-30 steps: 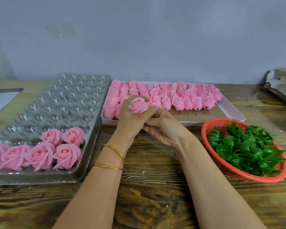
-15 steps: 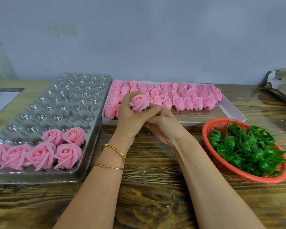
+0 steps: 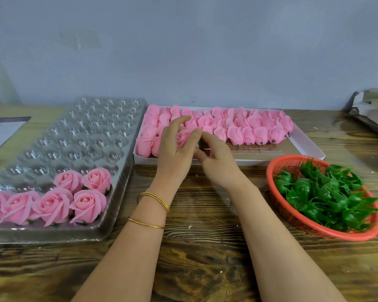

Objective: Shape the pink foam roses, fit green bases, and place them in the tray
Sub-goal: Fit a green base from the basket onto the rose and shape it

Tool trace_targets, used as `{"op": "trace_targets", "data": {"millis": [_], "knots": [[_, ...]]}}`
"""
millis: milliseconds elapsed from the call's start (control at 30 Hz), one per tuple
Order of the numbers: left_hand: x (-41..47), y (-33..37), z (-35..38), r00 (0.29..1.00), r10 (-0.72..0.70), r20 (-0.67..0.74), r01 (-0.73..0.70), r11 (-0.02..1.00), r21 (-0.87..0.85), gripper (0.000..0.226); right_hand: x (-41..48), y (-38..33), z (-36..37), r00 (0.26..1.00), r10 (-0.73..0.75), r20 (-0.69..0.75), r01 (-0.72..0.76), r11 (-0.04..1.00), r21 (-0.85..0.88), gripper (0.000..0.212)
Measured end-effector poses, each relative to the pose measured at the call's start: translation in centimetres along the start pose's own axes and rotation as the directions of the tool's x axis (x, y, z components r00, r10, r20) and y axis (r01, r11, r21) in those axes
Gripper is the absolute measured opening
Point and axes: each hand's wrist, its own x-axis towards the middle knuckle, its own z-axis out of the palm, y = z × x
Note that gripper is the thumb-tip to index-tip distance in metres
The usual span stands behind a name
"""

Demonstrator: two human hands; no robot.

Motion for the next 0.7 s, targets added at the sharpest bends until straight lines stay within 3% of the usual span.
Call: {"op": "trace_targets", "data": {"millis": [267, 700], "knots": [[-0.1, -0.7, 0.3, 0.995, 0.096, 0.014, -0.097, 0.967, 0.237, 0.026, -0.1, -0.1, 0.4, 0.999, -0.039, 0.021, 0.041, 0.992, -0.117, 0.037], [0.1, -1.1, 0.2, 0.996, 0.082, 0.032, -0.088, 0.919, 0.385, 0.02, -0.4, -0.4, 0.6, 0.998, -0.06, -0.009, 0.058, 0.993, -0.1, 0.037]]}}
